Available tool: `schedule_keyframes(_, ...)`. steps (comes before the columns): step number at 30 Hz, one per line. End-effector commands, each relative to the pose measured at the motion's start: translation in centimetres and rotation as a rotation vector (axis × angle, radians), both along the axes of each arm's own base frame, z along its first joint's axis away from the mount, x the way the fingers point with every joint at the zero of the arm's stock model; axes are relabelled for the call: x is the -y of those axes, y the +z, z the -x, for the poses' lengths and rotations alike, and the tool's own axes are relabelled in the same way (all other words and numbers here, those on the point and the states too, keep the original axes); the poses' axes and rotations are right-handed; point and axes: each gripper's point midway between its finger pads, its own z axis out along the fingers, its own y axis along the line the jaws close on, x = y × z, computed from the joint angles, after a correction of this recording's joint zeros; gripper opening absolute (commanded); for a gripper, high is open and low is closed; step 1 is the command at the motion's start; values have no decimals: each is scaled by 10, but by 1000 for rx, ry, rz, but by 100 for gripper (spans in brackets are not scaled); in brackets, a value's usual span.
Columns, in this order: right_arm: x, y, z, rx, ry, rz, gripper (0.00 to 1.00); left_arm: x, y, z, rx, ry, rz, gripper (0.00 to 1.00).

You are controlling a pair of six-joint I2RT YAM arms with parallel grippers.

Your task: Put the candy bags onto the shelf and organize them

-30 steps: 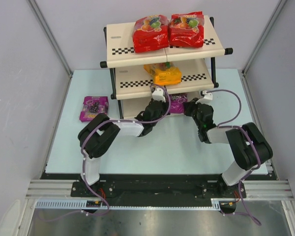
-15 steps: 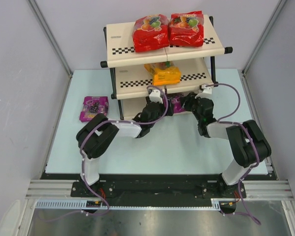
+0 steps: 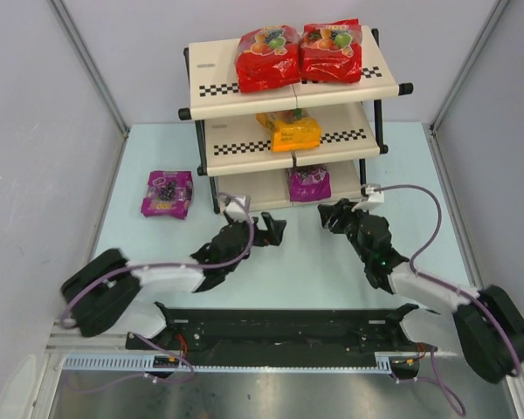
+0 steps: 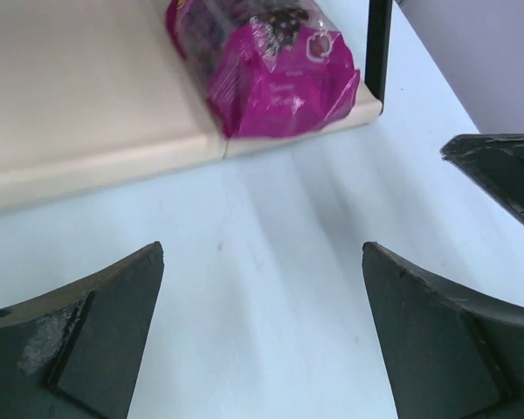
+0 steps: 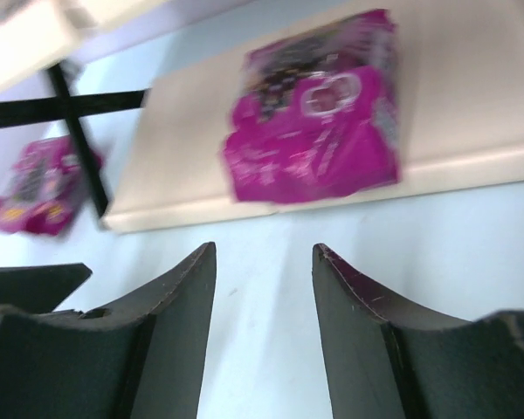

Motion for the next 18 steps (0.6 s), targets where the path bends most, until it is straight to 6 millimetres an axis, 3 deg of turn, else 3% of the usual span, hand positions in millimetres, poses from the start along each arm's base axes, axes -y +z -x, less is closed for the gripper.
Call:
schedule_keyframes(1, 5, 9, 32, 5, -49, -4, 53, -64, 18, 24, -32, 192, 143, 99)
schedule_keyframes(2, 1, 22, 43, 33, -29, -34, 54, -83, -7, 34, -105, 239, 72, 99)
schedule_keyframes(3, 1, 16, 49, 11, -27, -30, 54, -97, -8, 38, -121, 284, 65, 99)
schedule_keyframes(4, 3, 14, 54, 11, -30, -30, 54, -123, 4, 37, -109, 390, 96, 99)
schedule_keyframes(5, -1, 16, 61, 15, -14, -36, 54, -142, -8, 44, -166, 446, 55, 100)
schedule_keyframes(9, 1, 22, 74, 24, -10, -56, 55, -195, 1, 42, -163, 595, 116, 100)
schedule_keyframes(10, 0, 23, 76, 24, -6, -58, 55, -217, 2, 36, -164, 673, 132, 100)
schedule_keyframes(12, -1, 23, 78, 21, -1, -57, 55, -229, -3, 32, -195, 699, 154, 100)
schedule_keyframes(13, -1, 25, 80, 26, -3, -62, 55, -250, -6, 28, -208, 775, 164, 100)
schedule_keyframes(16, 0, 27, 82, 27, -6, -69, 55, -280, -23, 25, -277, 896, 184, 100)
schedule_keyframes(18, 2, 25, 83, 23, -16, -65, 55, -288, -33, 24, -323, 948, 200, 100)
